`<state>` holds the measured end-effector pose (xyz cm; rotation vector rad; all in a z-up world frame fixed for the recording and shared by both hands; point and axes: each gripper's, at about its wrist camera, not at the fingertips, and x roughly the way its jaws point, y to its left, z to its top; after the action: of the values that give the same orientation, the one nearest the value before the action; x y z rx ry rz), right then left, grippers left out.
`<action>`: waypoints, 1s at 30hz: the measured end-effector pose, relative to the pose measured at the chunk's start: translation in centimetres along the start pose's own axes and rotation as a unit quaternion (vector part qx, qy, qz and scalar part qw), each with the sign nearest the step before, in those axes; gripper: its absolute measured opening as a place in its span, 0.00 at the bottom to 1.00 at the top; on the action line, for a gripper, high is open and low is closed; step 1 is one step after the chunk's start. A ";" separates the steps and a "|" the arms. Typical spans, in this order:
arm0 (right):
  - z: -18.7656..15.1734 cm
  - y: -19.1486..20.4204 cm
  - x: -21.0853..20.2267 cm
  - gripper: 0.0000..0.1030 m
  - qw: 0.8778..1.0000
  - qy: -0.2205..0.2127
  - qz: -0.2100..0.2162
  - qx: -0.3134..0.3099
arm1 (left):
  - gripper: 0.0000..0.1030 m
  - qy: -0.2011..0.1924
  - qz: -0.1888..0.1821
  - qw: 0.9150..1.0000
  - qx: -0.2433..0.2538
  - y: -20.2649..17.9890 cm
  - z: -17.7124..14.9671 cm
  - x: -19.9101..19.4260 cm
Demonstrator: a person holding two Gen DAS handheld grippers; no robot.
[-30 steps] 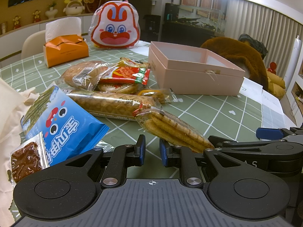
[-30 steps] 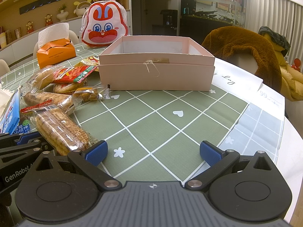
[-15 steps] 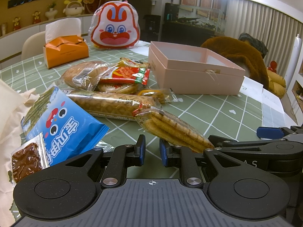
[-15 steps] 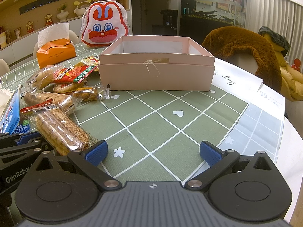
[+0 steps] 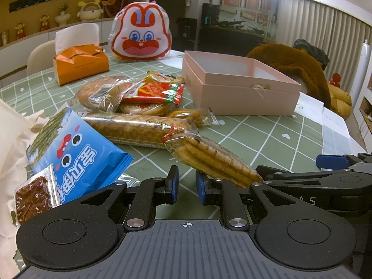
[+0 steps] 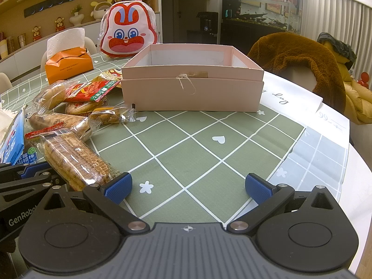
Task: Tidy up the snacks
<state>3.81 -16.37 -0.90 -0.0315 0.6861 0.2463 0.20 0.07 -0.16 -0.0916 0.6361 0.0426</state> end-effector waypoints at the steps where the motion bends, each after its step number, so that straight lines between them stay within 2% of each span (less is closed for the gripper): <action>1: 0.0 0.0 0.0 1.00 1.000 0.000 0.000 0.000 | 0.20 0.000 0.000 1.000 0.001 0.1 0.0 0.0; 11: 0.0 0.0 -0.1 1.00 1.000 0.005 0.008 -0.007 | 0.20 0.008 0.004 1.000 0.008 -0.3 0.0 -0.4; 13: 0.4 -0.3 -0.1 1.00 1.000 0.021 0.015 -0.013 | 0.20 0.030 -0.012 0.999 0.008 0.0 0.6 -0.7; 15: 1.0 -0.4 0.2 1.00 0.998 0.047 0.028 -0.025 | 0.20 0.062 -0.056 0.996 -0.025 1.0 1.4 -0.8; 17: 1.7 -0.8 0.3 1.00 0.995 0.081 0.048 -0.046 | 0.20 0.109 -0.089 0.987 -0.073 2.3 2.4 -0.6; 20: 2.3 -1.3 0.3 1.00 0.988 0.124 0.066 -0.068 | 0.20 0.172 -0.084 0.973 -0.128 3.7 3.7 -0.5; 22: 2.3 -1.6 0.1 1.00 0.985 0.143 0.069 -0.074 | 0.20 0.171 -0.087 0.972 -0.132 4.3 4.5 -1.1; 25: 2.0 -1.5 -0.3 1.00 0.983 0.149 0.071 -0.079 | 0.20 0.156 -0.077 0.978 -0.112 4.7 5.8 -2.1; 27: 1.7 -1.5 -0.6 1.00 0.984 0.146 0.064 -0.074 | 0.20 0.144 -0.063 0.982 -0.107 5.2 6.6 -2.6; 30: 1.4 -1.1 -1.0 1.00 0.985 0.144 0.059 -0.069 | 0.20 0.115 -0.020 0.987 -0.109 6.5 7.2 -3.6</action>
<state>4.20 -17.53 0.80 -0.1624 0.9594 0.4073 1.16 7.20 7.27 -0.3233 0.8599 0.0640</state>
